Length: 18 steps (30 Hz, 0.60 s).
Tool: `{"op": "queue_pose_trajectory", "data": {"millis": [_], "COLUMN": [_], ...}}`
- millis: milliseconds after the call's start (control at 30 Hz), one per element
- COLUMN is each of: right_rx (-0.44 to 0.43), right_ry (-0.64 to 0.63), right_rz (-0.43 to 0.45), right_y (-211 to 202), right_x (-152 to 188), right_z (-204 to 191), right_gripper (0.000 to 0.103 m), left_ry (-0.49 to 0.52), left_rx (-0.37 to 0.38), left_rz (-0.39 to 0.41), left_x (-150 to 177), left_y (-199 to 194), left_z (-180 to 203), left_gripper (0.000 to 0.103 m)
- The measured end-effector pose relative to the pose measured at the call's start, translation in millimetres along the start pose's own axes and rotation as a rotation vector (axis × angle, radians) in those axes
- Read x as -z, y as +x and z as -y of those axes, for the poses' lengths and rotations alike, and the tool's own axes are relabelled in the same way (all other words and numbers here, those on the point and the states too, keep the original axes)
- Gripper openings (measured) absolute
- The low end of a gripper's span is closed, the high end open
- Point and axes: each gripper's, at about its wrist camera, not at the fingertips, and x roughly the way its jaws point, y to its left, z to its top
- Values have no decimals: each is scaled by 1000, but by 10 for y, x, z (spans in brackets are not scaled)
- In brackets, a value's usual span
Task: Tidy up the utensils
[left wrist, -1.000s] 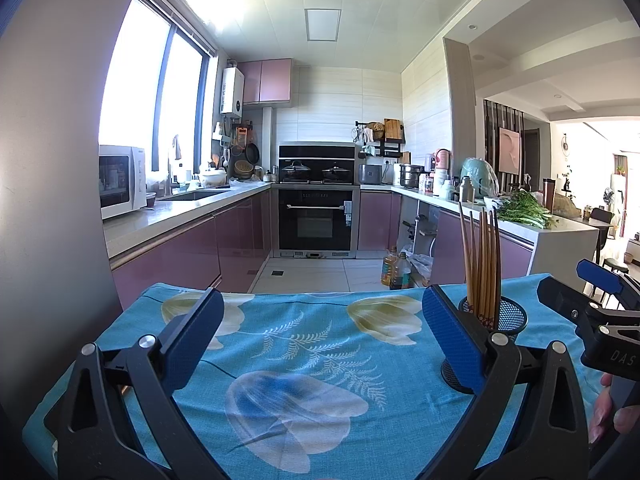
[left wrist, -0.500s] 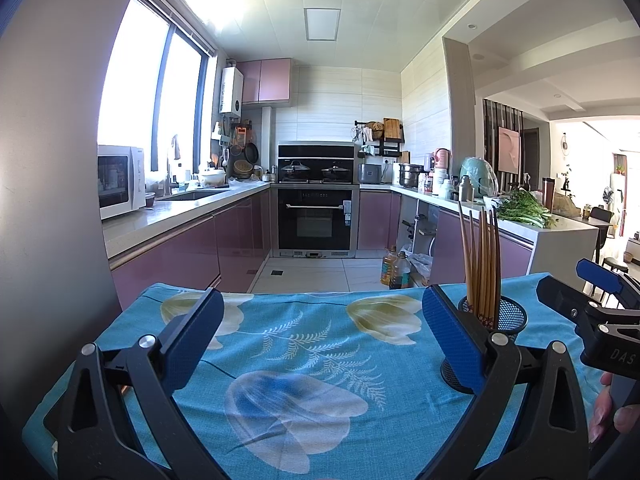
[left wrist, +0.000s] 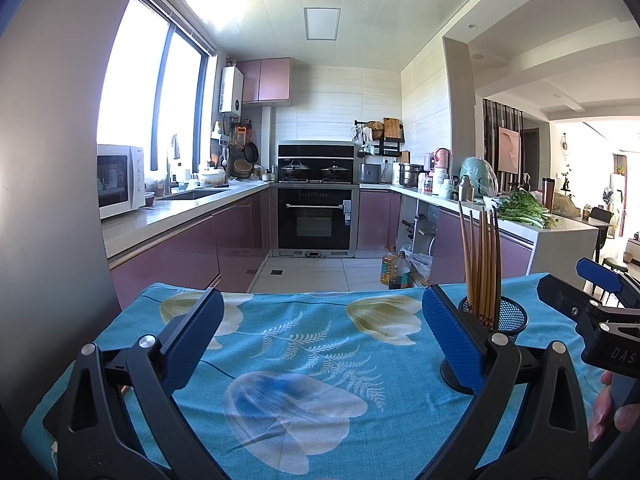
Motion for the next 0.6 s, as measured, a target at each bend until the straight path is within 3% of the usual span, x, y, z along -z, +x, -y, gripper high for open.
{"op": "queue_pose_trajectory", "data": {"millis": [600], "right_rx": [1], "right_ry": [0], "right_rz": [-1], "right_y": [16], "right_x": [-2], "right_z": [0], "right_gripper": [96], "left_ry": [0], "left_rx": [-1], "left_rz": [0], "left_x": [13], "left_y": [5], "left_z": [4], "left_gripper": [98]}}
